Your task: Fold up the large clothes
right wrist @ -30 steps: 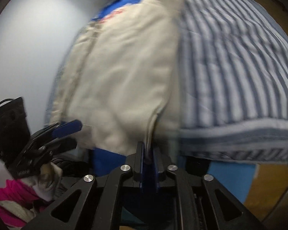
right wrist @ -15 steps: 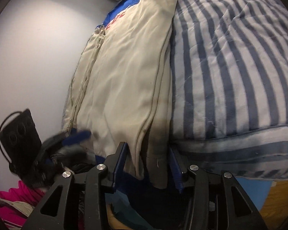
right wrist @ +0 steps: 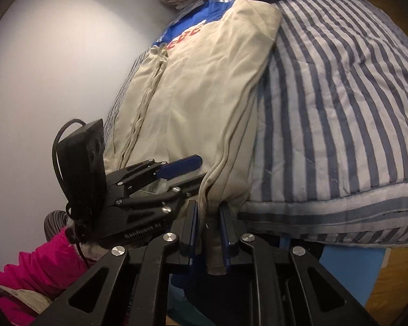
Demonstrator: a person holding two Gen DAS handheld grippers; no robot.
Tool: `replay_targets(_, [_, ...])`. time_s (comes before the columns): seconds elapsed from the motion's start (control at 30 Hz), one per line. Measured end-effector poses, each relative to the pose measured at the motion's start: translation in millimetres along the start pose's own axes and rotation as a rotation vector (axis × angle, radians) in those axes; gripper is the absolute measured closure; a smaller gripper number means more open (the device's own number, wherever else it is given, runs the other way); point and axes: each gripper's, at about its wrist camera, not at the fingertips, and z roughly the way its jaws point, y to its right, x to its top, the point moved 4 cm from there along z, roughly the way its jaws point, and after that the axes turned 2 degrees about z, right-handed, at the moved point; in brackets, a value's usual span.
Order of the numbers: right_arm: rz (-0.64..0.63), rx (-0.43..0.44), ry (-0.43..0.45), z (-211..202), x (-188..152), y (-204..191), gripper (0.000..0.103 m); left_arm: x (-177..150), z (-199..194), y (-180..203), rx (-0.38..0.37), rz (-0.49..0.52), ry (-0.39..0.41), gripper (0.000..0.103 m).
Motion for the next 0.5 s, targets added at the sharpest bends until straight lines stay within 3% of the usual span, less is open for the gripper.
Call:
replay_targets(0.1, [-0.055, -0.01, 0.025, 0, 6, -22, 0.09, 2, -11, -15, -0.093, -0.113, -0.014, 0.064])
replay_targets(0.17, [-0.114, -0.024, 0.031, 2, 11, -38, 0.091, 4, -27, -30, -0.117, -0.188, 0.011, 0.063])
replay_targets(0.33, [-0.206, -0.021, -0.002, 30, 27, -82, 0.091, 7, -96, -77, -0.09, -0.292, 0.148, 0.063])
replay_targets(0.5, [-0.286, -0.027, -0.08, 85, 38, -117, 0.091, 1, -157, -125, -0.036, -0.377, 0.268, 0.064])
